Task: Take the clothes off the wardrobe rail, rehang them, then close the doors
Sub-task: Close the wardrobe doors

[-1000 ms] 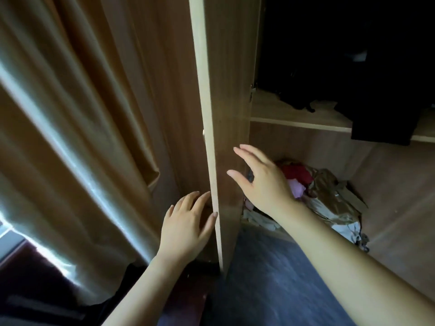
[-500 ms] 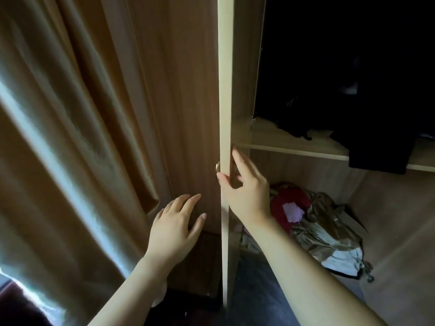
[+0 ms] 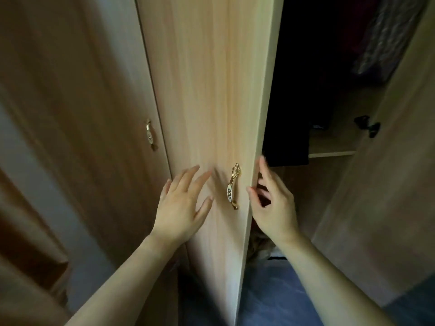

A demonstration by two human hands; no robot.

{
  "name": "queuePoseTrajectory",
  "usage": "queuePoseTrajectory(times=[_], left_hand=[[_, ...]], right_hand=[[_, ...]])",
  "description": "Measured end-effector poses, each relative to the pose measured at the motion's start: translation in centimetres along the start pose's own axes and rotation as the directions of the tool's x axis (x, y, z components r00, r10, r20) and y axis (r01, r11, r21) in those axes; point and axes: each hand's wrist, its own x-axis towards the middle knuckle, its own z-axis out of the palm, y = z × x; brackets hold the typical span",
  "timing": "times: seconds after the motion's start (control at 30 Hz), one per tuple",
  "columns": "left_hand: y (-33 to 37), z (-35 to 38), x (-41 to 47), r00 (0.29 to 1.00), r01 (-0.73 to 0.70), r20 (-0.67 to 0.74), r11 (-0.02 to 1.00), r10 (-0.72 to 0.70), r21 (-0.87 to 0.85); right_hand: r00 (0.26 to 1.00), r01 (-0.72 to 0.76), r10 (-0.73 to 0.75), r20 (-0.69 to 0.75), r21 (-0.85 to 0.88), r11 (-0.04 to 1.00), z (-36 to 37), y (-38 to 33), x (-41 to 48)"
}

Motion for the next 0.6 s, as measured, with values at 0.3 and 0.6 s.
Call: queuePoseTrajectory(times=[0.3, 0.6], left_hand=[[2.9, 8.5, 16.5, 0.945, -0.260, -0.170, 0.957, 0.280, 0.132], [-0.3, 17.1, 26.1, 0.789, -0.247, -0.435, 0.872, 0.435, 0.423]], right_hand=[[0.989, -0.138, 0.139, -0.050, 0.021, 0.990, -2.1, 12.6, 8.4], [0.997, -0.075, 0.074, 0.016, 0.062, 0.995, -1.1, 22.0, 15.2]])
